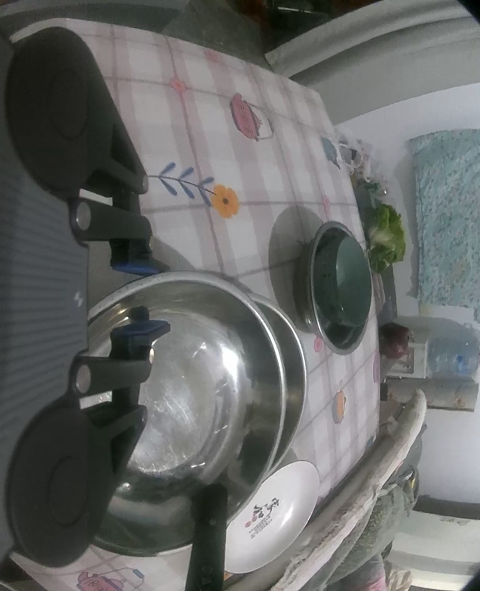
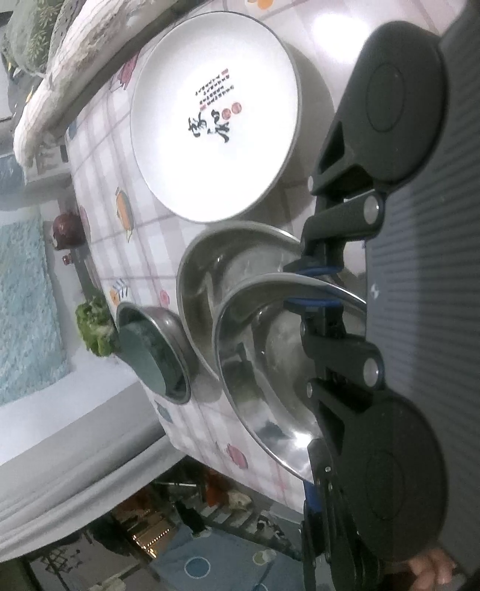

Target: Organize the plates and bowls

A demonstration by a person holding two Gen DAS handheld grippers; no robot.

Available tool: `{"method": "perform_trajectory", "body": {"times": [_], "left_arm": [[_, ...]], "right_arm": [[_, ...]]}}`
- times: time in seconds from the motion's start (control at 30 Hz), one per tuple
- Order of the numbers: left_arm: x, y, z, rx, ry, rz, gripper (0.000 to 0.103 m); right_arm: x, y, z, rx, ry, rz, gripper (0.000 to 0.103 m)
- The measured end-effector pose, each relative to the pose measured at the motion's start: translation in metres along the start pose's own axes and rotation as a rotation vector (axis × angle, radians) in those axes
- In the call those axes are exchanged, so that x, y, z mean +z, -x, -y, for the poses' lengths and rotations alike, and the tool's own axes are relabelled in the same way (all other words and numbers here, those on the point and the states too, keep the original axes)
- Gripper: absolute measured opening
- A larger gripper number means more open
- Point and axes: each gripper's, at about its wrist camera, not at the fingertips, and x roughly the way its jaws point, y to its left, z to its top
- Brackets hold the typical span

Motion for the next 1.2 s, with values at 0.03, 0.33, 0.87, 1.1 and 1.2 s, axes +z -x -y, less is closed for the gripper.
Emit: {"method": "perform_trajectory", "body": {"times": [0.03, 0.33, 0.87, 1.1, 1.2], "left_arm": [[0.002, -0.003, 0.001, 0.000, -0.004, -0.001, 0.027], [0.019, -0.021, 0.007, 0.002, -0.031, -0.003, 0.027], [0.025, -0.029, 0.004, -0.010, -0.030, -0.007, 0.036], [0.027, -0.035, -0.006, -0.040, 0.016, -0.018, 0.037], [0.029, -0.041, -0.010, -0.062, 0.036, -0.031, 0.037]], "right_arm": [[0.001, -0.002, 0.002, -0.003, -0.003, -0.002, 0.013], [0.011, -0.015, 0.011, -0.017, -0.010, -0.002, 0.014], [0.023, -0.022, 0.018, 0.041, -0.055, -0.031, 0.035], [0.016, -0.008, 0.019, 0.041, -0.089, -0.013, 0.040], [0.008, -0.003, 0.025, 0.025, -0.142, -0.009, 0.040]]}}
